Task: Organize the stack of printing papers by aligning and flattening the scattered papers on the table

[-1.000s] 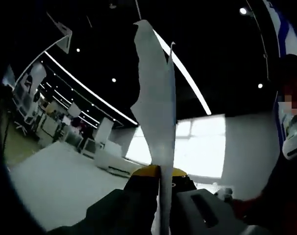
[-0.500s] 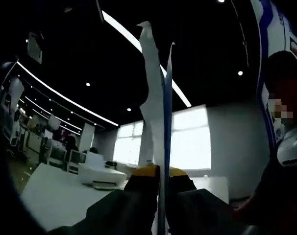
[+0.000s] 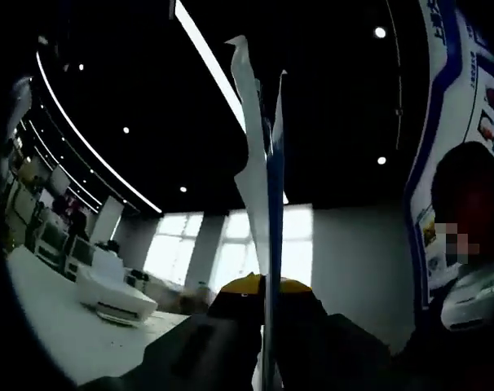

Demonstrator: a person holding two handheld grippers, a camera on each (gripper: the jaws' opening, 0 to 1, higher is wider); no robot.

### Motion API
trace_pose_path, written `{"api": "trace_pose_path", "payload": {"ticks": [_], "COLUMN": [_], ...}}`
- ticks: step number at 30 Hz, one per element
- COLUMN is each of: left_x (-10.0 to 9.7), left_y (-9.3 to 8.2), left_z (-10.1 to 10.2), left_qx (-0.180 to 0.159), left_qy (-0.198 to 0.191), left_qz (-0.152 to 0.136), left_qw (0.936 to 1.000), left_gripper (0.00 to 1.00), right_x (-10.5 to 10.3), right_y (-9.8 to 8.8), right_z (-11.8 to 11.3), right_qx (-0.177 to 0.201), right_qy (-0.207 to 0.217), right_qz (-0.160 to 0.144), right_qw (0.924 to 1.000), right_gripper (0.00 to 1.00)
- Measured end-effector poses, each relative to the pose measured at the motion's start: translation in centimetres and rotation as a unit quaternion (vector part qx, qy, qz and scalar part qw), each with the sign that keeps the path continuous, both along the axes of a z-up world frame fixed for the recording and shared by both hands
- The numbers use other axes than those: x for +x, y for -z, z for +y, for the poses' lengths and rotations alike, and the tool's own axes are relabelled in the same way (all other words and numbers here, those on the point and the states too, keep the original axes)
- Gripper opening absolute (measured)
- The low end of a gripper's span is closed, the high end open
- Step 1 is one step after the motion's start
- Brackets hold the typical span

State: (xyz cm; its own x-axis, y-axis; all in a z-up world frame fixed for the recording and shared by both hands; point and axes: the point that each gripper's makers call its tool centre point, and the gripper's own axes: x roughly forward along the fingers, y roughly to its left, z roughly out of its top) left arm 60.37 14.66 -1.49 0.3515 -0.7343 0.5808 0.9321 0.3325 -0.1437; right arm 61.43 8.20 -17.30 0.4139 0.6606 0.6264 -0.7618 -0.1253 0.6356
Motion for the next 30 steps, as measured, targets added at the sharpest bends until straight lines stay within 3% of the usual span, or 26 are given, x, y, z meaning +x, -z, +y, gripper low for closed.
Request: {"api": "trace_pose_path", "payload": {"ticks": [3,5,7,8,13,15,18,20,22,24,30], "left_x": [0.4,0.6,1.2,1.5,2.5,2.8,2.9,2.5,2.0,1.8,1.7], "left_y": [0.2,0.4,0.9,1.2,1.9,2.1,2.2,2.3,2.9,3.3,3.8], "left_z": [-0.4,-0.5,-0.3,-0.3,0.4,0.4,0.6,0.4,-0.5,-0.9,0.6], "left_qx": [-0.028,-0.070,-0.080,-0.081,-0.115,-0.120,-0.126,-0.109,-0.068,-0.052,-0.054], "left_qy": [0.011,0.031,0.031,0.026,0.021,0.015,0.012,0.005,0.005,0.004,-0.006], "left_qz": [0.008,0.018,0.024,0.027,0.038,0.041,0.037,0.016,0.009,0.007,0.006], "left_qw": [0.9995,0.9969,0.9960,0.9960,0.9924,0.9918,0.9913,0.9939,0.9976,0.9986,0.9985], "left_gripper": [0.05,0.05,0.05,0.05,0.05,0.05,0.05,0.06,0.06,0.07,0.11], "right_x": [-0.2,0.0,0.0,0.0,-0.9,-1.5,-1.8,-1.8,-1.4,-1.0,0.1], "right_y": [-1.7,-2.3,-2.7,-3.0,-5.1,-5.6,-6.1,-6.4,-6.7,-7.1,-7.3], "right_z": [-1.3,-2.3,-3.2,-3.6,-5.4,-5.6,-5.8,-6.2,-7.4,-9.1,-13.3], "right_qx": [0.019,0.008,0.005,-0.002,-0.003,-0.003,-0.016,-0.030,-0.052,-0.055,-0.091], "right_qy": [0.004,0.020,0.020,0.029,0.050,0.047,0.040,0.025,0.041,0.042,0.048], "right_qz": [-0.038,-0.064,-0.083,-0.100,-0.160,-0.177,-0.191,-0.193,-0.209,-0.207,-0.207], "right_qw": [0.9991,0.9977,0.9964,0.9946,0.9859,0.9831,0.9807,0.9804,0.9756,0.9759,0.9729], "right_gripper": [0.56,0.34,0.15,0.11,0.08,0.01,0.00,0.00,0.00,0.00,0.00]}}
